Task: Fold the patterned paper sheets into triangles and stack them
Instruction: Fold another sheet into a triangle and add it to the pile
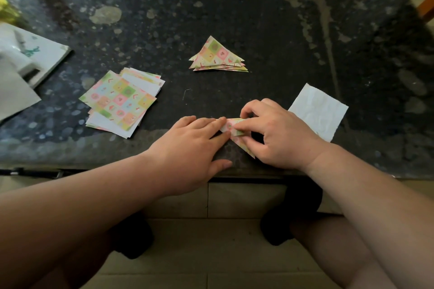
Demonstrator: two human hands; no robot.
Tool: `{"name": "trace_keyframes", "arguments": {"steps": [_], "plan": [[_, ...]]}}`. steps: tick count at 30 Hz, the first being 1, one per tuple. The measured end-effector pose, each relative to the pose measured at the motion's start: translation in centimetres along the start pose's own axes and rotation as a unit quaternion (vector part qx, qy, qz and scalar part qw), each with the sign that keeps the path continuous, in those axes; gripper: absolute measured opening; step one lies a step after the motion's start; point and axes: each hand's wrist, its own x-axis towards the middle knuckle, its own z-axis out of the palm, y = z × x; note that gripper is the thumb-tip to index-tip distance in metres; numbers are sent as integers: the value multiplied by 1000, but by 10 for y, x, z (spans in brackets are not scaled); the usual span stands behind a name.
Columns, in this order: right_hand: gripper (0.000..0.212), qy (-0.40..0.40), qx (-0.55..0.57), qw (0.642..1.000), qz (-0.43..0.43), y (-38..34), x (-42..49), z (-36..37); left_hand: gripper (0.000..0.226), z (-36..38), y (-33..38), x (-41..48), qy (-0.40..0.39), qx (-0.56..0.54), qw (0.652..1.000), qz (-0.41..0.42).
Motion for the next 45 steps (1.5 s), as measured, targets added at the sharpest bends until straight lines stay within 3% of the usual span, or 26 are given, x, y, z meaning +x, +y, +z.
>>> {"name": "trace_keyframes", "arguments": {"steps": [11, 19, 27, 39, 43, 45], "plan": [[36, -39, -31, 998, 40, -7, 4, -4, 83, 0, 0, -3, -1, 8, 1000, -13], [39, -48, -67, 994, 74, -23, 6, -4, 76, -4, 2, -2, -8, -11, 1000, -21], [42, -74, -199, 969, 125, -53, 10, -7, 85, -11, 7, 0, -21, 13, 999, -27], [48, -169, -275, 926, 197, -51, 10, -21, 85, -9, 10, -1, -28, 24, 999, -34], [48, -192, -244, 925, 220, -48, 9, -34, 86, -8, 11, -1, -31, 17, 999, -36], [43, -187, -133, 941, 248, -42, 11, -41, 86, -9, 10, -1, -31, 10, 999, -36]]}}
